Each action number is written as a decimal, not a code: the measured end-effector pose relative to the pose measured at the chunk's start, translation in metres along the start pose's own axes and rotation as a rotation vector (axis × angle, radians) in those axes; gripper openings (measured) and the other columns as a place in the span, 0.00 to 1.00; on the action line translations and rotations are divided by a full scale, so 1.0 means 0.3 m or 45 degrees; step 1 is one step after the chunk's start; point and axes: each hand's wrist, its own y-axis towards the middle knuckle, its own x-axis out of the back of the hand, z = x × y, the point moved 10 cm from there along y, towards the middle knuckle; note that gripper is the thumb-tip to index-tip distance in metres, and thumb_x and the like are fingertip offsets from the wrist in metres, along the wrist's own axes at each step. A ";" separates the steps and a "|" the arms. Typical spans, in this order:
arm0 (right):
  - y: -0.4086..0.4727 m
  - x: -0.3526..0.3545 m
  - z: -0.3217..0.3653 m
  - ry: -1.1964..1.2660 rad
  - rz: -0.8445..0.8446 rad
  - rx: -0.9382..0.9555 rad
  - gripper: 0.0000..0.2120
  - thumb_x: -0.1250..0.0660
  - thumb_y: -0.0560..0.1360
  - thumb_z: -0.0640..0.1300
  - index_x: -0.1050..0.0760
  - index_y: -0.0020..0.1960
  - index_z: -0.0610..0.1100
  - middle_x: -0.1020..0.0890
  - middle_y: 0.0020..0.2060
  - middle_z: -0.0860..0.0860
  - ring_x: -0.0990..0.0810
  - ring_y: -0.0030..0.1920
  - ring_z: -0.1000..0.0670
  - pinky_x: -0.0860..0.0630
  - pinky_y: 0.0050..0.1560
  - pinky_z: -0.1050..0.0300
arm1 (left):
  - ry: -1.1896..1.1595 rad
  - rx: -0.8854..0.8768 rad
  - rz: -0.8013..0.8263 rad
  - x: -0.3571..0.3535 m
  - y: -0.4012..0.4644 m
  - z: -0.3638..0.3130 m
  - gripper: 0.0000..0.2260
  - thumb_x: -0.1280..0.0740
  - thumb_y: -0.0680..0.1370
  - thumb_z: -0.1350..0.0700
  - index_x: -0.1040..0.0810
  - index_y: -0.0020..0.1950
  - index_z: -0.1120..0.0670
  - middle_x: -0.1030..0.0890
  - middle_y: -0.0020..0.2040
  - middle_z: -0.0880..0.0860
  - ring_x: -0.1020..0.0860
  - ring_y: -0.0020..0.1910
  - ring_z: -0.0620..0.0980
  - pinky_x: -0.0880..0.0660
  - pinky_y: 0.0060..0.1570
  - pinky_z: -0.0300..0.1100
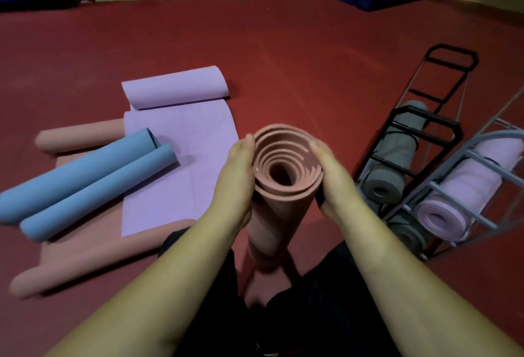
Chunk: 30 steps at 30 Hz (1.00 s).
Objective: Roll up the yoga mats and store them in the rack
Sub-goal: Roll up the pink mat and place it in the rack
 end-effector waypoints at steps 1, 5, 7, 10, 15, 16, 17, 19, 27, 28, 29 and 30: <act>-0.011 0.003 -0.046 -0.023 -0.002 -0.034 0.16 0.38 0.81 0.46 0.26 0.66 0.42 0.18 0.60 0.43 0.20 0.61 0.46 0.26 0.66 0.48 | 0.017 0.036 -0.013 0.005 -0.013 0.037 0.21 0.37 0.74 0.35 0.21 0.60 0.45 0.17 0.57 0.48 0.20 0.59 0.49 0.26 0.63 0.53; -0.001 0.038 -0.139 -0.089 -0.044 -0.139 0.12 0.39 0.81 0.42 0.23 0.62 0.45 0.17 0.58 0.46 0.21 0.62 0.45 0.28 0.68 0.48 | 0.096 0.100 -0.062 0.028 0.009 0.171 0.24 0.38 0.69 0.32 0.22 0.59 0.40 0.18 0.58 0.46 0.21 0.61 0.49 0.27 0.66 0.57; 0.010 0.032 -0.117 -0.122 -0.028 -0.159 0.14 0.40 0.81 0.41 0.24 0.65 0.41 0.18 0.59 0.43 0.21 0.62 0.43 0.27 0.66 0.47 | 0.037 0.121 -0.048 0.006 0.012 0.154 0.25 0.36 0.68 0.34 0.22 0.61 0.44 0.17 0.59 0.48 0.20 0.61 0.50 0.27 0.66 0.56; 0.024 0.001 -0.040 -0.077 0.002 -0.122 0.15 0.39 0.81 0.43 0.24 0.65 0.38 0.17 0.57 0.41 0.19 0.60 0.42 0.26 0.64 0.47 | -0.051 0.089 -0.036 -0.028 0.000 0.052 0.20 0.34 0.73 0.41 0.22 0.61 0.49 0.17 0.57 0.52 0.19 0.59 0.51 0.25 0.64 0.54; 0.002 0.008 -0.015 -0.089 0.003 -0.018 0.15 0.39 0.81 0.43 0.25 0.65 0.38 0.17 0.58 0.42 0.19 0.60 0.44 0.25 0.64 0.50 | -0.091 0.141 -0.013 -0.001 0.011 0.058 0.08 0.36 0.82 0.53 0.21 0.58 0.53 0.16 0.56 0.55 0.18 0.54 0.51 0.23 0.61 0.50; -0.005 0.013 -0.056 -0.102 0.021 -0.027 0.16 0.39 0.81 0.44 0.25 0.66 0.38 0.18 0.59 0.42 0.20 0.62 0.44 0.27 0.66 0.48 | -0.093 0.193 -0.007 0.002 0.006 0.089 0.08 0.34 0.81 0.51 0.21 0.57 0.52 0.16 0.56 0.56 0.18 0.55 0.52 0.24 0.63 0.54; -0.011 0.017 -0.094 -0.109 0.023 -0.047 0.18 0.38 0.81 0.45 0.26 0.67 0.38 0.19 0.60 0.43 0.21 0.63 0.44 0.29 0.69 0.47 | -0.073 0.248 0.011 -0.002 0.003 0.127 0.13 0.32 0.78 0.47 0.20 0.59 0.51 0.16 0.57 0.55 0.19 0.57 0.53 0.26 0.65 0.57; 0.004 0.032 -0.125 -0.104 -0.005 -0.074 0.17 0.38 0.81 0.44 0.26 0.67 0.38 0.19 0.61 0.43 0.22 0.64 0.45 0.31 0.71 0.45 | -0.106 0.274 0.042 -0.011 0.030 0.180 0.23 0.29 0.73 0.43 0.21 0.63 0.54 0.17 0.59 0.58 0.20 0.61 0.57 0.28 0.67 0.61; 0.034 0.079 -0.058 -0.030 -0.213 -0.110 0.11 0.38 0.80 0.42 0.20 0.57 0.41 0.15 0.52 0.43 0.17 0.55 0.45 0.23 0.61 0.49 | 0.129 0.188 0.190 -0.103 0.058 0.073 0.21 0.23 0.72 0.51 0.23 0.61 0.56 0.15 0.53 0.55 0.16 0.53 0.50 0.21 0.56 0.47; 0.032 0.083 -0.055 -0.021 -0.221 -0.095 0.10 0.37 0.79 0.42 0.19 0.55 0.41 0.15 0.50 0.44 0.16 0.54 0.46 0.22 0.58 0.50 | 0.169 0.197 0.201 -0.098 0.061 0.069 0.20 0.23 0.72 0.56 0.24 0.61 0.55 0.15 0.52 0.55 0.16 0.51 0.50 0.20 0.53 0.45; 0.024 0.084 -0.056 -0.034 -0.228 -0.079 0.09 0.37 0.79 0.42 0.19 0.53 0.42 0.14 0.50 0.44 0.16 0.53 0.47 0.21 0.57 0.52 | 0.230 0.203 0.210 -0.091 0.059 0.065 0.21 0.23 0.71 0.59 0.25 0.61 0.54 0.15 0.51 0.54 0.16 0.50 0.50 0.20 0.52 0.45; 0.016 0.086 -0.064 -0.079 -0.246 -0.062 0.09 0.38 0.80 0.43 0.19 0.51 0.45 0.14 0.50 0.46 0.16 0.53 0.50 0.22 0.57 0.54 | 0.336 0.208 0.202 -0.076 0.060 0.069 0.22 0.22 0.69 0.59 0.25 0.60 0.53 0.15 0.51 0.54 0.16 0.50 0.51 0.20 0.52 0.46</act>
